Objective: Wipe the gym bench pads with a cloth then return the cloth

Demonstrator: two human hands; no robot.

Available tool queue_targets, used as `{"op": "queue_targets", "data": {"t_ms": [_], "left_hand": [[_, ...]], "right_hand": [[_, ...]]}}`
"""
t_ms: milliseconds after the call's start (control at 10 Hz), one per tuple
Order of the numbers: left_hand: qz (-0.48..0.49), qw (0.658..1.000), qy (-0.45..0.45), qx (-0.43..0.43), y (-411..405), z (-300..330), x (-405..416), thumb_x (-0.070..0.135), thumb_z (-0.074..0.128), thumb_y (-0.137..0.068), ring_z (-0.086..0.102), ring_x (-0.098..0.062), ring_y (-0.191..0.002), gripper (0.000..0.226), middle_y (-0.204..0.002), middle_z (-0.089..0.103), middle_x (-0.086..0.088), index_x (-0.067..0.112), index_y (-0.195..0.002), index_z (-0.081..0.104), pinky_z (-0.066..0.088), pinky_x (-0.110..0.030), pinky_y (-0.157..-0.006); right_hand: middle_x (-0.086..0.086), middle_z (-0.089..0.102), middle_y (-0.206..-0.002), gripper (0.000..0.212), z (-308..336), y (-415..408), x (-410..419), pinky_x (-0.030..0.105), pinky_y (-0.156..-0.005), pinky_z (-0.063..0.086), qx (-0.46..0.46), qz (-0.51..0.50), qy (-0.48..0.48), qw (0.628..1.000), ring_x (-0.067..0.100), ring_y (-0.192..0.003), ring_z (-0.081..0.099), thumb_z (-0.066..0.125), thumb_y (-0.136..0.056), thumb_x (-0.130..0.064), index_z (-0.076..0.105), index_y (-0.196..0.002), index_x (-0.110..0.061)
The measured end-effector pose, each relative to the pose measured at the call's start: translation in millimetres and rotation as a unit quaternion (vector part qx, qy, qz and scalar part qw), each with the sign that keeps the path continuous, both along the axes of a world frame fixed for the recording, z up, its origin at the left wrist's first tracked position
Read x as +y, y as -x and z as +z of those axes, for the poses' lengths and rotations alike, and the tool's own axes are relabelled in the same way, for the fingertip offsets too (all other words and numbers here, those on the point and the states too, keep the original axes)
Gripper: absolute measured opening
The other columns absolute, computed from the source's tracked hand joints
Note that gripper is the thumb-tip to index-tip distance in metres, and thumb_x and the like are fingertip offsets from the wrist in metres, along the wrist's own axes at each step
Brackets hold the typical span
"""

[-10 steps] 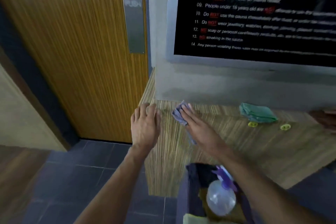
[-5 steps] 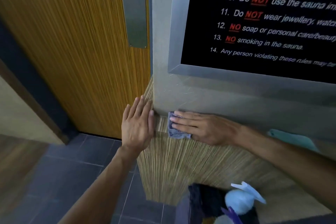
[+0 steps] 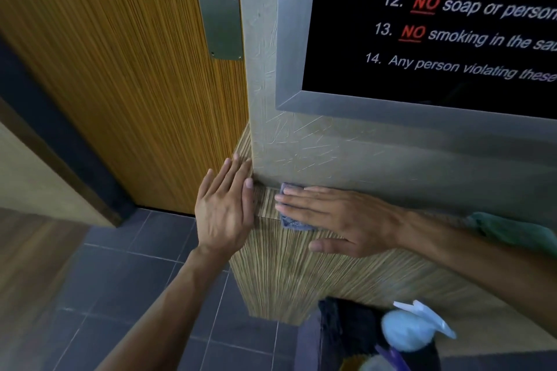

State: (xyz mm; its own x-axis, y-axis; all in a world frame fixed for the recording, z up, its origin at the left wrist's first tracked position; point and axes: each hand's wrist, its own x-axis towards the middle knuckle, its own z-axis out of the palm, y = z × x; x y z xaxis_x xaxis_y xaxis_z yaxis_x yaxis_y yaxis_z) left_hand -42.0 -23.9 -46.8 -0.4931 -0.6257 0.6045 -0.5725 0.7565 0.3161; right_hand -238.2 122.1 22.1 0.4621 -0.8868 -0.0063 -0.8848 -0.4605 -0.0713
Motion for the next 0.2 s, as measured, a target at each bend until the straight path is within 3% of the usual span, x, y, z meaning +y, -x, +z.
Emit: {"op": "queue_targets", "data": {"t_ms": [200], "left_hand": [[0.002,0.999,-0.027,-0.021,-3.0,6.8,2.7,0.034,0.020,-0.107,0.044,-0.023,-0.142,0.053,-0.145,0.055,-0.006,0.014,-0.139,0.058,0.034,-0.049,-0.115]], "right_hand": [[0.003,0.013,-0.164,0.068,3.5,-8.4,3.0,0.041,-0.122,0.020,-0.005,0.002,0.019,1.000,0.014,-0.152,0.004,0.043,-0.101,-0.045,0.017,-0.155,-0.012]]}}
